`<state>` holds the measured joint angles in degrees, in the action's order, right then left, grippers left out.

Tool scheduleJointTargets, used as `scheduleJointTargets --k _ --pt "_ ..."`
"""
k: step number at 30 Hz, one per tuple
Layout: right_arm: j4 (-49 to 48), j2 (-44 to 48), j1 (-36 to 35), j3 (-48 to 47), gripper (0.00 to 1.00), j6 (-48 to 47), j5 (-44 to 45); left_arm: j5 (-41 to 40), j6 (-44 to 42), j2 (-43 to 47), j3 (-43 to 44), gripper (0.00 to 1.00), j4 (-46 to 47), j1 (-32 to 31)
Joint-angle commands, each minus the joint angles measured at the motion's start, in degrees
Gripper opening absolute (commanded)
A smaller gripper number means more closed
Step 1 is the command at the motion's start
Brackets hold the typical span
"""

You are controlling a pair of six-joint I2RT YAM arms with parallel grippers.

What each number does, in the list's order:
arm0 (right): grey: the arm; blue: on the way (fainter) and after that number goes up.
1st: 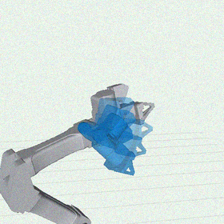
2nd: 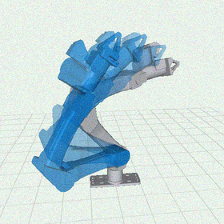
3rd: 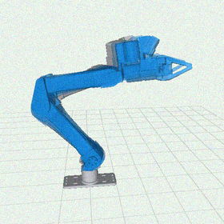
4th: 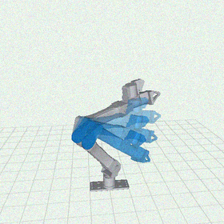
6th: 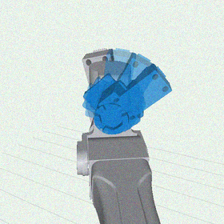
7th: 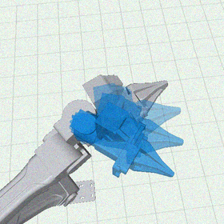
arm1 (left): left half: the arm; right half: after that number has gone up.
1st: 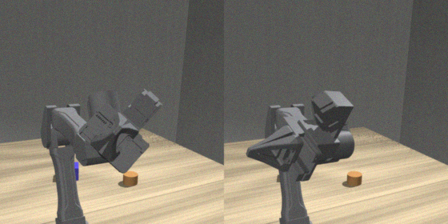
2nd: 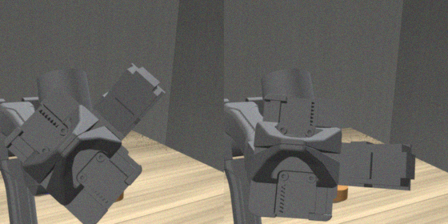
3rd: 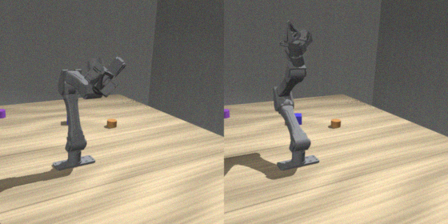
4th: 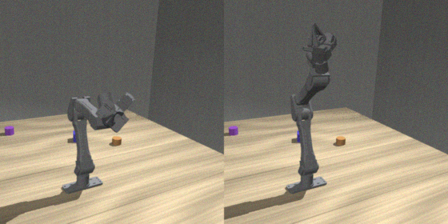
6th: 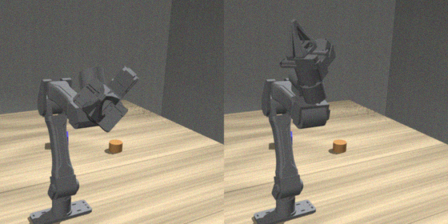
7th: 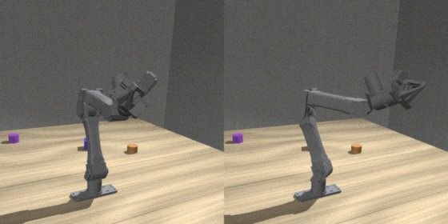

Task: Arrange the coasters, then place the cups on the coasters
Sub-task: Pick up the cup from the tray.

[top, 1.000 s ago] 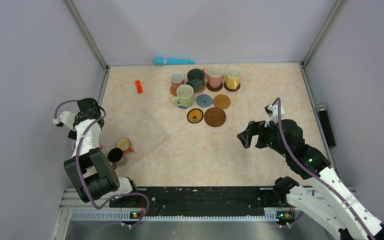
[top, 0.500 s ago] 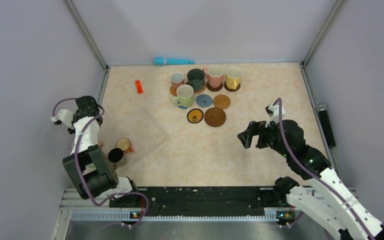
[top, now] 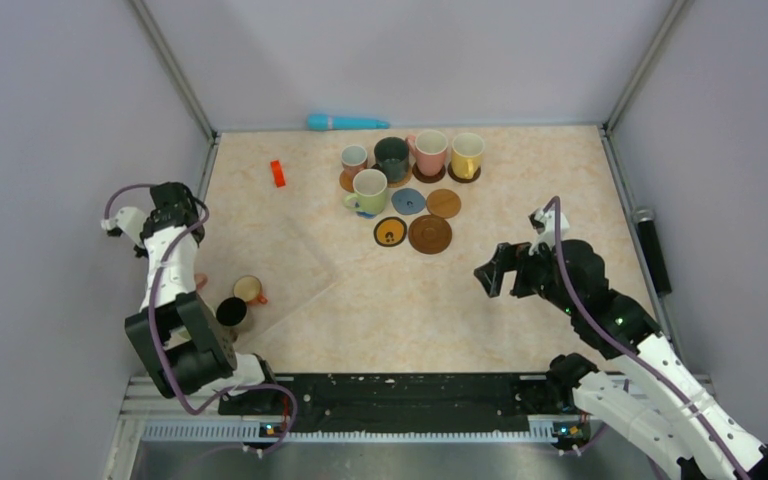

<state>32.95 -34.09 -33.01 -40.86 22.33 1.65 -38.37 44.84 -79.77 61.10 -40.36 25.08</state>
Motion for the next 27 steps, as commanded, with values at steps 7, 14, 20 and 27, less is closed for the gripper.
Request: scheduleJointTargets --k 7,14,20,27 --pt "-1.58 0.15 -0.56 -0.38 0.96 0.55 0.71 -6.29 -8.19 2.27 4.27 0.0 3.46 -8.44" --pt "-1.42 -1.02 -0.52 -0.54 0.96 0.38 1.0 -0.06 -22.61 2.57 6.68 0.0 7.39 -19.2" --pt "-0.93 -2.18 -0.52 -0.92 0.96 0.61 1.24 10.25 -28.99 6.1 5.21 0.0 9.1 -29.94" --pt "-0.8 -3.59 -0.56 -1.71 0.96 2.97 1.11 15.45 -32.57 11.47 3.68 0.0 6.97 -43.54"
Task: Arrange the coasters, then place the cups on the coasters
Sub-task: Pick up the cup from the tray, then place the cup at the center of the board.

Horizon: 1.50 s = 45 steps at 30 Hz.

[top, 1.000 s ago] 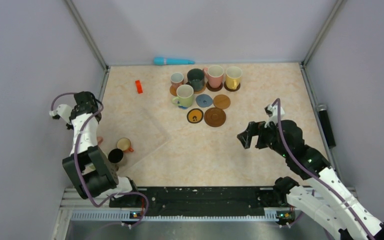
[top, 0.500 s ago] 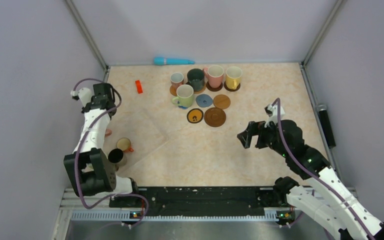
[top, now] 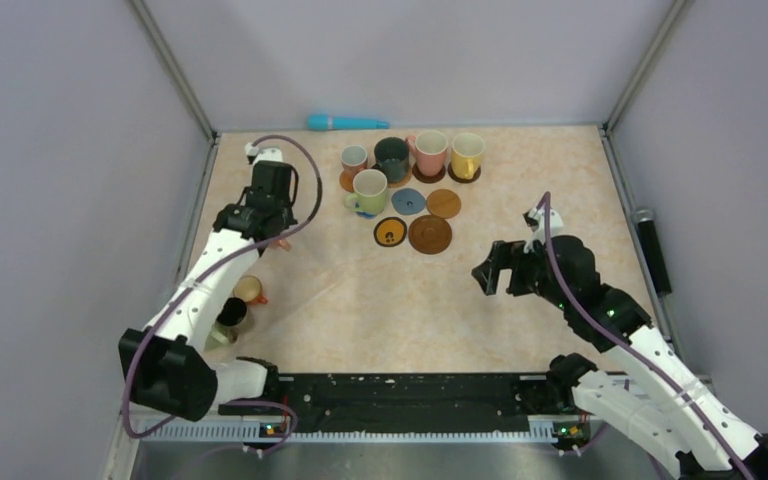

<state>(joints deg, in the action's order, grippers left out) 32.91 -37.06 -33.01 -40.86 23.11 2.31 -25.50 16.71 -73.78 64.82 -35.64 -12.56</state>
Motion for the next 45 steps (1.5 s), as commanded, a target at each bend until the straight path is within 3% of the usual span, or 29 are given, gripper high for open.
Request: scheduleJointTargets --k 1,10,14,20,25,34,42,45 --pt "-0.99 -0.83 -0.56 -1.68 0.96 2.88 0.15 3.19 -4.82 6.41 -0.46 0.0 2.26 -8.34" --pt "-2.41 -2.12 -0.52 -0.56 0.95 6.02 -0.98 2.77 -3.7 9.48 -3.12 0.0 2.0 -31.69" --pt "-2.12 -1.82 -0.58 -0.6 0.95 6.49 0.04 2.26 -2.0 5.81 -2.34 0.0 2.94 -41.59" --pt "-1.8 -1.81 -0.56 -0.33 0.94 7.28 -0.25 -1.69 -1.26 -2.62 0.53 0.0 3.93 -50.79" --pt "-2.23 -2.71 -0.58 0.29 0.92 8.32 -1.21 -2.4 -4.34 -7.68 2.23 0.0 7.56 -55.21" --pt "-3.19 -3.28 -0.54 0.8 0.91 9.13 -1.27 5.39 -5.21 -15.18 4.79 0.01 9.97 -56.35" --pt "-3.57 -4.19 -0.56 0.98 0.91 9.05 -1.25 5.43 -3.74 -16.77 6.34 0.3 10.06 -56.35" --pt "-3.92 -4.54 -0.59 1.04 0.9 9.24 -1.44 4.54 -2.92 -15.51 6.74 0.47 10.0 -56.27"
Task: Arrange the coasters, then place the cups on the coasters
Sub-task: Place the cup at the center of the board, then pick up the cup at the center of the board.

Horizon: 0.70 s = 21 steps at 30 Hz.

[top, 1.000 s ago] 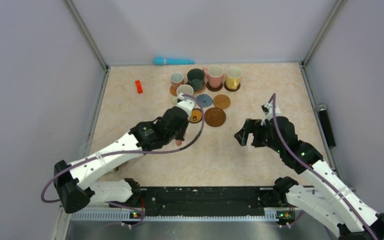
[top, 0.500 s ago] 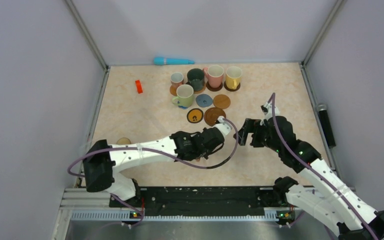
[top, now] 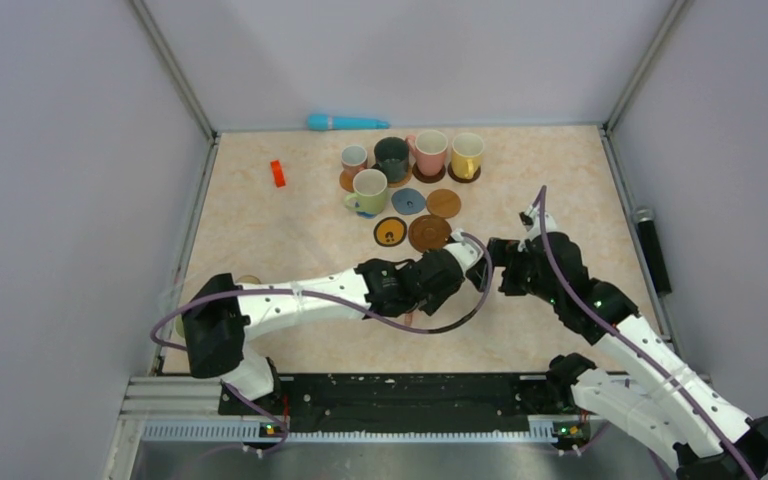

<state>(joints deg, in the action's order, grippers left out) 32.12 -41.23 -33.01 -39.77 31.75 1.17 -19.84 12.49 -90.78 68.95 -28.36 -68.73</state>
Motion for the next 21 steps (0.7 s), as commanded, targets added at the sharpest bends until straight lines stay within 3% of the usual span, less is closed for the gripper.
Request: scheduleJointTargets --k 1,8,14,17,21 --pt "-3.46 -0.63 -0.56 0.01 0.9 0.88 -0.53 -1.57 1.6 2.2 2.62 0.52 2.85 -0.05" --pt "-6.74 -4.53 -0.52 -0.87 0.78 2.73 -4.38 -1.52 3.69 9.41 4.22 0.6 0.54 4.93" --pt "-10.02 -9.66 -1.16 -2.51 0.59 5.44 -6.27 3.93 3.51 17.65 3.85 0.6 -3.75 20.32" --pt "-10.99 -13.37 -3.08 -3.55 0.55 6.16 -5.13 4.61 1.03 22.02 2.91 0.6 -5.09 27.95" --pt "-11.85 -18.38 -6.71 -5.56 0.53 6.49 -3.04 -3.74 -5.53 27.51 -0.27 0.6 -6.16 32.93"
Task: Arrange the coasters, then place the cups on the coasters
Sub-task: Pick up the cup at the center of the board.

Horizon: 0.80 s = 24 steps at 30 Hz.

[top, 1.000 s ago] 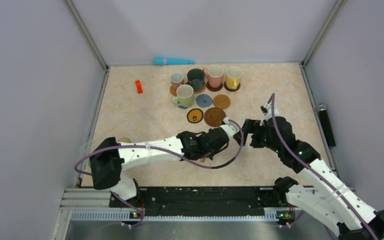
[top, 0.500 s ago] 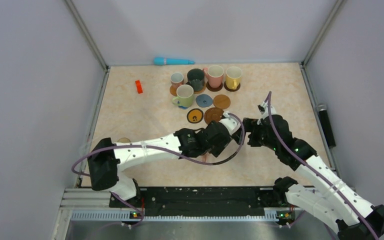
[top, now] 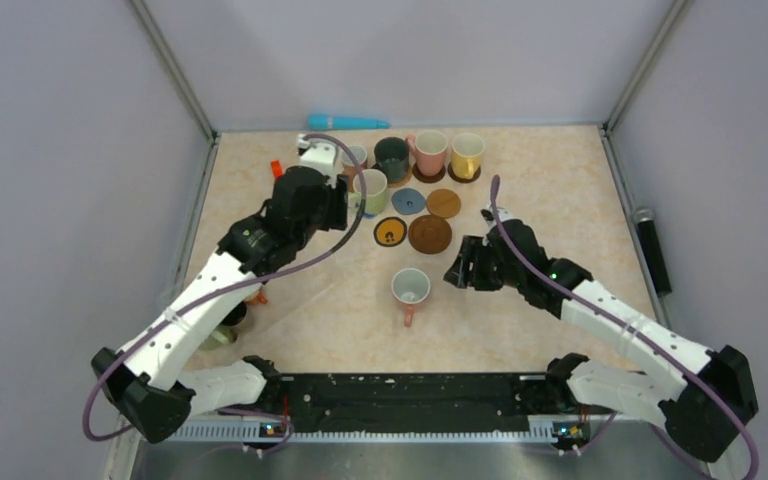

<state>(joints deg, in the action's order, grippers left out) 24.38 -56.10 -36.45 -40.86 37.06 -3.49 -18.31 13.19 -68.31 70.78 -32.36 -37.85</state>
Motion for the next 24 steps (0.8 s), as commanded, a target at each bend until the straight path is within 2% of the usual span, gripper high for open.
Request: scheduleJointTargets --k 1,5,10,19,22,24 --pt "-4.2 -4.87 -4.22 -5.06 0.53 1.25 2.02 -8.4 -7.68 6.46 -3.11 0.6 -2.44 2.19" --pt "-4.34 -9.91 -6.46 -7.86 0.53 0.64 3.11 -11.41 -10.86 12.68 -9.23 0.58 -1.9 2.12" --pt "-4.2 -15.34 -7.17 -11.42 0.52 0.26 3.19 -9.7 -9.5 21.82 -18.24 0.57 2.8 2.15" --pt "-3.8 -24.32 -11.68 -14.77 0.51 -0.42 5.12 -7.66 -8.13 24.2 -20.72 0.57 1.78 2.1" --pt "-3.66 -25.53 -11.94 -15.13 0.43 -0.15 6.3 -7.96 -8.33 24.65 -20.91 0.56 1.89 2.15" --pt "-3.46 -25.28 -11.98 -15.52 0.3 -0.12 8.01 -8.36 -8.44 25.16 -21.11 0.56 2.06 2.16"
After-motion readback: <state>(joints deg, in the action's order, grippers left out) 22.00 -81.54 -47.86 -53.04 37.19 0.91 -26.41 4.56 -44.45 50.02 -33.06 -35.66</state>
